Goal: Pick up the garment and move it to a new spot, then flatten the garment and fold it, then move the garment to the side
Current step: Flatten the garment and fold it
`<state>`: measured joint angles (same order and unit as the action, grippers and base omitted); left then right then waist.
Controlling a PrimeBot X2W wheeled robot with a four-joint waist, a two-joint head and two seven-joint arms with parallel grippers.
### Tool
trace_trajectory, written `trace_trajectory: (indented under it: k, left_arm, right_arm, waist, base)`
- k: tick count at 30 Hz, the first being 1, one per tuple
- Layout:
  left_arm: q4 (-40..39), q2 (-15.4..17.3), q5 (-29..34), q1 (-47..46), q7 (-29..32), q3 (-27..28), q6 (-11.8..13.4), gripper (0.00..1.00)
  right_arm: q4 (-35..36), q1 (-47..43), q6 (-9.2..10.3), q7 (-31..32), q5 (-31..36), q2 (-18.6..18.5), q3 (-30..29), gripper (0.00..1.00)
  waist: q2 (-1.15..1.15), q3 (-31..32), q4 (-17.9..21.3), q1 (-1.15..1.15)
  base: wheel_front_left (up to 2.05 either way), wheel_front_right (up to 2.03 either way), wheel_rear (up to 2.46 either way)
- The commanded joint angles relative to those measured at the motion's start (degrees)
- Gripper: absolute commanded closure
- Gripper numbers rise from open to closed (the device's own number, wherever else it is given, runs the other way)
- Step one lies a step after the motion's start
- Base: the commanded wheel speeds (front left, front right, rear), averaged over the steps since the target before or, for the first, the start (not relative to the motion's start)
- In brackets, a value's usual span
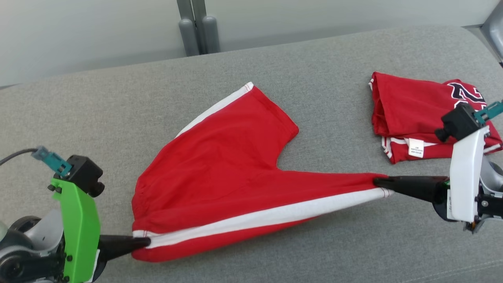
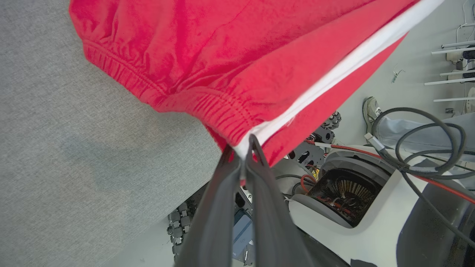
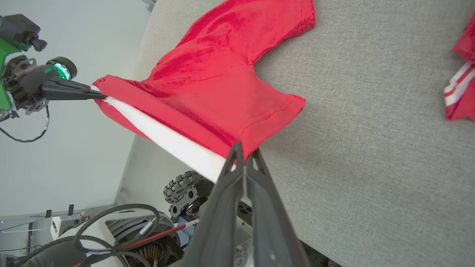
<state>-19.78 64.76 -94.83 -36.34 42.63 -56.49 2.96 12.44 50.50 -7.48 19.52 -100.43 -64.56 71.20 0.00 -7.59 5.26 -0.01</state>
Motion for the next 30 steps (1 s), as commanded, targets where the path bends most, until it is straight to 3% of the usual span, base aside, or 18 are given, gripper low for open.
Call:
trace_trajectory:
  k: [1, 15, 30]
  left_arm:
    - [0.3, -0.9, -0.9, -1.7, 1.0, 0.5, 0.4, 1.00]
    - [7.2, -8.0, -7.1, -14.3, 8.7, 6.0, 1.8, 1.00]
    - [13.9, -13.9, -6.4, -19.1, 7.5, 7.7, 0.9, 1.00]
  right_arm:
    - [-1.0, 1.6, -0.03, 0.8, -0.7, 0.4, -0.2, 1.00]
    - [-19.1, 21.0, -0.03, 8.6, -3.3, 9.9, -1.2, 1.00]
    - [-37.2, 34.5, -0.04, 14.7, -1.8, 21.2, 1.0, 1.00]
  waist:
    - [0.00, -2.1, -1.1, 0.01]
    - [0.00, -15.4, -7.3, 0.01]
    - [0.00, -21.8, -14.1, 0.01]
  base:
    - [0.00, 0.00, 0.00]
    - [0.00, 0.00, 0.00]
    - [0.00, 0.00, 0.00]
